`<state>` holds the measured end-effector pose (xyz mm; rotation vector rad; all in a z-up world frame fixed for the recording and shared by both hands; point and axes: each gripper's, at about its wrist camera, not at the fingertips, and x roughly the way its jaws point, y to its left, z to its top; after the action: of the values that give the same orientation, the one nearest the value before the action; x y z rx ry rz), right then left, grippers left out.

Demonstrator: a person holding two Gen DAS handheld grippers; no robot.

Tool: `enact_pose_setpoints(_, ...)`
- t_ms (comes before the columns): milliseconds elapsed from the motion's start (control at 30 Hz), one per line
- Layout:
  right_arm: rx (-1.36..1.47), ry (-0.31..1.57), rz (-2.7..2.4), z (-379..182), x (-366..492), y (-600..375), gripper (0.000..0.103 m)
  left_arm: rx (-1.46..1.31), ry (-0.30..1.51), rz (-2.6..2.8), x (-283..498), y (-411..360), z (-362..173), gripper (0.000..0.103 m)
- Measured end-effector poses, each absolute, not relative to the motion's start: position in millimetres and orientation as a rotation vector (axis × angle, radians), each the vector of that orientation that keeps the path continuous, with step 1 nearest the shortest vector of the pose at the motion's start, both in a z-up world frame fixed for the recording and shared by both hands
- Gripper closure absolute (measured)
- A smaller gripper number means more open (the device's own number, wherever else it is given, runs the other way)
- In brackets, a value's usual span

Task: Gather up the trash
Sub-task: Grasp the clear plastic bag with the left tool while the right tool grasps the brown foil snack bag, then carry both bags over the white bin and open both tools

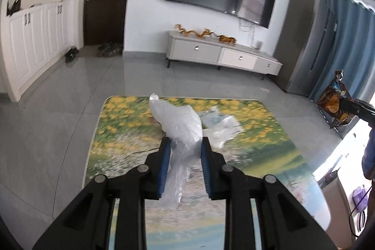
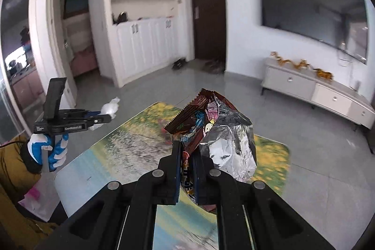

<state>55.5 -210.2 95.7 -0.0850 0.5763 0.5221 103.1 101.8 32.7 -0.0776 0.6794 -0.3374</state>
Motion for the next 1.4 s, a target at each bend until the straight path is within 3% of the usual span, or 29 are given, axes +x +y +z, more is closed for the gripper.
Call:
enact_pose_setpoints(333, 0.062, 0.545, 0.308, 75.3, 7.5, -332.4, 0.095, 0.034, 0.695, -0.505, 91.0, -20.2, 54.2, 0.079)
enact_pose_setpoints(500, 0.167, 0.579, 0.198, 36.5, -15.1, -393.4, 0.095, 0.102, 0.746, -0.611, 87.8, -97.2, 45.3, 0.079)
enact_pose_setpoints(933, 0.47, 0.783, -0.033, -101.1, -28.2, -527.7, 0.092, 0.31, 0.978, -0.875, 68.9, -324.5, -28.7, 0.079)
enact_pose_setpoints(1200, 0.59, 0.882, -0.082, -174.8, -15.2, -564.5, 0.091, 0.314, 1.108, -0.885, 79.2, -402.6, -77.3, 0.077)
enact_pose_setpoints(1333, 0.616, 0.921, -0.114, -198.6, -9.9, -574.2, 0.08, 0.286, 1.149, -0.89, 86.9, -426.4, -92.3, 0.075)
enact_pose_setpoints(1400, 0.621, 0.93, -0.132, -203.6, -9.3, -578.0, 0.068, 0.281, 1.16, -0.89, 89.3, -436.2, -99.5, 0.069)
